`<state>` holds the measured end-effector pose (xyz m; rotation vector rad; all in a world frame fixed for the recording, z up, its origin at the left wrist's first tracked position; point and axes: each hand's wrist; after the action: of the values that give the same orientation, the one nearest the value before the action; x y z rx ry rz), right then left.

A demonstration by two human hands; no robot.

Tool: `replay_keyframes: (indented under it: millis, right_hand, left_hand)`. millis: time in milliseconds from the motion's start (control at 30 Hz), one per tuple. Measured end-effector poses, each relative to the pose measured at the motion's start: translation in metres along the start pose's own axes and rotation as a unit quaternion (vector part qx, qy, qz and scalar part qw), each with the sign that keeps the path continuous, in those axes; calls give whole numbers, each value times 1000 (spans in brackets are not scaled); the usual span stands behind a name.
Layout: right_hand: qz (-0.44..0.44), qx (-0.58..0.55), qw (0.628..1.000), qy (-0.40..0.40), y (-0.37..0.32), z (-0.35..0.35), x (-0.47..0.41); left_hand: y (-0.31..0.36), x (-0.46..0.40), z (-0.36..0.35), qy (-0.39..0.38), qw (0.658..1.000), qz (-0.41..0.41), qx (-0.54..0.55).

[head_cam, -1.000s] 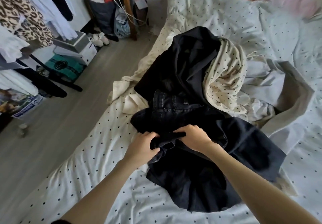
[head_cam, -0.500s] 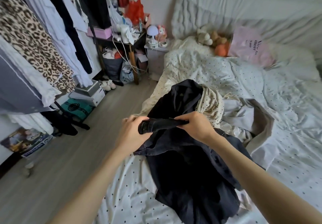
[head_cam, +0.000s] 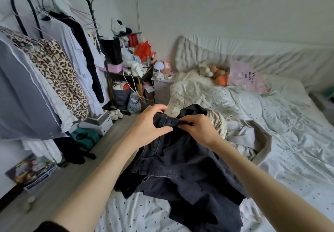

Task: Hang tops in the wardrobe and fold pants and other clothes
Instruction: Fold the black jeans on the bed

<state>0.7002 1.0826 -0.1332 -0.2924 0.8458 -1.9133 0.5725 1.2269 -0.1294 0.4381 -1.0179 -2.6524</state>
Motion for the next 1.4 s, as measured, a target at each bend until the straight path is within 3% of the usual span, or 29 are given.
replay_keyframes:
  millis: [133,233,433,600,733,833,1033,1233,1400]
  right_hand:
    - [-9,-16,999,32,-3,20,9]
    - [-41,-14,998,35,-3,32,14]
    - [-37,96,993,-61,-19,32,28]
    - [-36,87,992,80,-23,49,23]
    - [-36,151,980,123,-16,69,21]
    - [-50,132,980,142,-11,83,23]
    - [-49,123,972,195,-7,118,26]
    - [-54,72,971,221,-2,139,19]
    - [-92,38,950,295,9,151,14]
  left_hand:
    - [-10,13,12,-104,990,84,-33]
    - [-11,18,5,-62,994,79,-41]
    - [7,11,-4,-7,999,38,-33]
    - [26,0,-5,7,1000,-8,-7]
    - [19,-1,-7,-70,997,22,-26]
    - [-4,6,-17,-137,985,78,-68]
    - [-30,2,-25,-96,991,73,-55]
    - [-45,-12,-27,-150,977,120,-90]
    - [-40,-17,-22,-212,970,118,-32]
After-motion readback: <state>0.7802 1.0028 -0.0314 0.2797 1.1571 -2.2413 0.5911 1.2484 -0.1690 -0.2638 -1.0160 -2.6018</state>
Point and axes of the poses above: each hand's wrist, its own x-axis away from the middle knuckle, its own z-axis out of the back of the hand, y = z × x, and after that the axes turned 7 degrees about -y, right-handed
